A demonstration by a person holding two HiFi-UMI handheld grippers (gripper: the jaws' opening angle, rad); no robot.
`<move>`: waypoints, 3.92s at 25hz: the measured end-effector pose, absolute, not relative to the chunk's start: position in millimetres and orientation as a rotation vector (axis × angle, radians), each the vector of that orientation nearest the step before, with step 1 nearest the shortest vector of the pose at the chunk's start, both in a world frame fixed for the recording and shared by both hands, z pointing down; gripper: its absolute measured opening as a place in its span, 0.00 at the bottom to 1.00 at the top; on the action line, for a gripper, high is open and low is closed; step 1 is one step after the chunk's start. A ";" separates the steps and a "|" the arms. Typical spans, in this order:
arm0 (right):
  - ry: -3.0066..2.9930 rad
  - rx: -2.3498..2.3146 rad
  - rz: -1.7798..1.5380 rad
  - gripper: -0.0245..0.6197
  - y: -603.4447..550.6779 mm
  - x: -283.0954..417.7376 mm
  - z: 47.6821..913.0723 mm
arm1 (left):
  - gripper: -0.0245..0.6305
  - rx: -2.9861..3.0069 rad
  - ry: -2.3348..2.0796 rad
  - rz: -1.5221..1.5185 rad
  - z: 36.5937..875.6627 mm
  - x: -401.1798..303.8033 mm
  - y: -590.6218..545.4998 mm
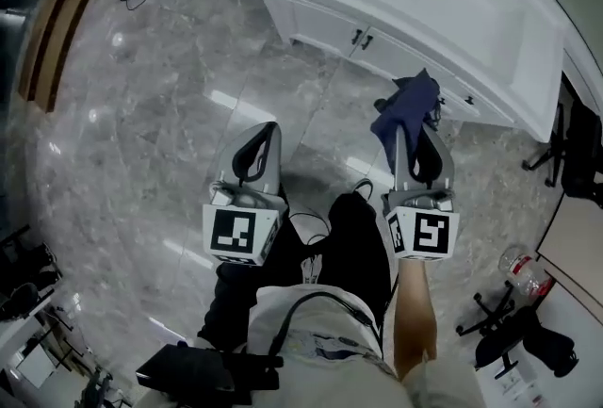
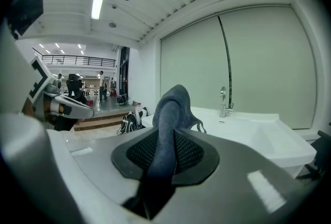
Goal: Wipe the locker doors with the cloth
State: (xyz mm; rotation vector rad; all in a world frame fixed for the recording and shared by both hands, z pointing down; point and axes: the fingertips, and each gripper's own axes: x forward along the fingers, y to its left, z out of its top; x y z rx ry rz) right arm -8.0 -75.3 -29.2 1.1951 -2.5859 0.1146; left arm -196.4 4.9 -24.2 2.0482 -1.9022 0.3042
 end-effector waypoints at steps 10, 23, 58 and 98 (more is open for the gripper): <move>-2.644 1.095 0.026 0.17 -87.9 -140.2 82.6 | 0.04 1.916 -1.987 0.332 100.5 -336.8 45.8; -2.820 1.020 -0.183 0.18 -118.0 -213.0 164.0 | 0.04 1.904 -2.163 0.175 217.2 -405.4 33.2; -2.726 1.212 -0.540 0.17 -290.5 -297.0 327.8 | 0.04 2.004 -2.222 0.106 449.2 -423.0 2.4; -2.405 1.685 -0.339 0.17 -306.6 -140.9 392.9 | 0.04 2.079 -2.156 0.140 450.3 -386.2 -22.1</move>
